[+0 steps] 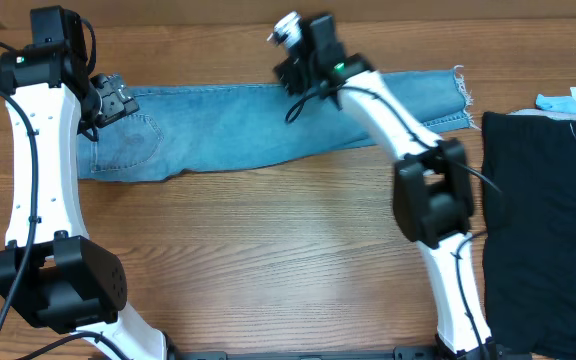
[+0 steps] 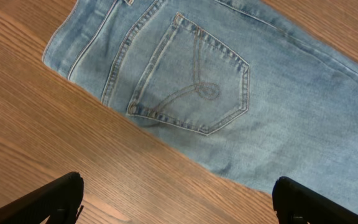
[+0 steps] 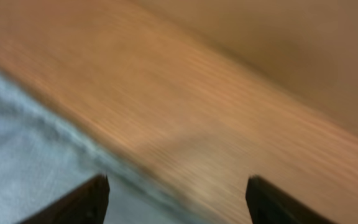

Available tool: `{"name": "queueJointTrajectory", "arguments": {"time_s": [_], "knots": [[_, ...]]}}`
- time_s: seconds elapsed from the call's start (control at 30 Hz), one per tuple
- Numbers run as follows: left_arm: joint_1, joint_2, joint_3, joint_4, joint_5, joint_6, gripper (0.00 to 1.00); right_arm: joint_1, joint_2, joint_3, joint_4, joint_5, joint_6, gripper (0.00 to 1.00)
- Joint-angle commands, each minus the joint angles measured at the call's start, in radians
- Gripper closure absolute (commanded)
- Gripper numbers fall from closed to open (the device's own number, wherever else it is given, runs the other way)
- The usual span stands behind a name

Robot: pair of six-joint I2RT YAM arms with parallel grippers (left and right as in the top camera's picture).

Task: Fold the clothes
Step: 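Move the right gripper to the right hem end and grasp it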

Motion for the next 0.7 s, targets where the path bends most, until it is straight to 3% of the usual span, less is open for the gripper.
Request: {"name": "queueJointTrajectory", "arguments": {"time_s": [0.0, 0.1, 0.2, 0.27, 0.4, 0.67], "knots": [[0.002, 0.003, -0.005, 0.002, -0.014, -0.002, 0.0, -0.216, -0.24, 0.027, -0.33, 0.048, 0.383, 0.29], [0.002, 0.003, -0.005, 0.002, -0.014, -0.002, 0.0, -0.456, -0.237, 0.0, -0.57, -0.126, 0.508, 0.29], [0.002, 0.003, -0.005, 0.002, -0.014, -0.002, 0.0, -0.637, -0.234, -0.129, -0.533, -0.247, 0.509, 0.41], [0.002, 0.003, -0.005, 0.002, -0.014, -0.002, 0.0, -0.689, -0.234, -0.22, -0.459, -0.295, 0.502, 0.41], [0.002, 0.003, -0.005, 0.002, -0.014, -0.002, 0.0, -0.695, -0.234, -0.406, -0.217, -0.415, 0.424, 0.42], [0.002, 0.003, -0.005, 0.002, -0.014, -0.002, 0.0, -0.646, -0.234, -0.564, 0.062, -0.266, 0.417, 0.36]]}}
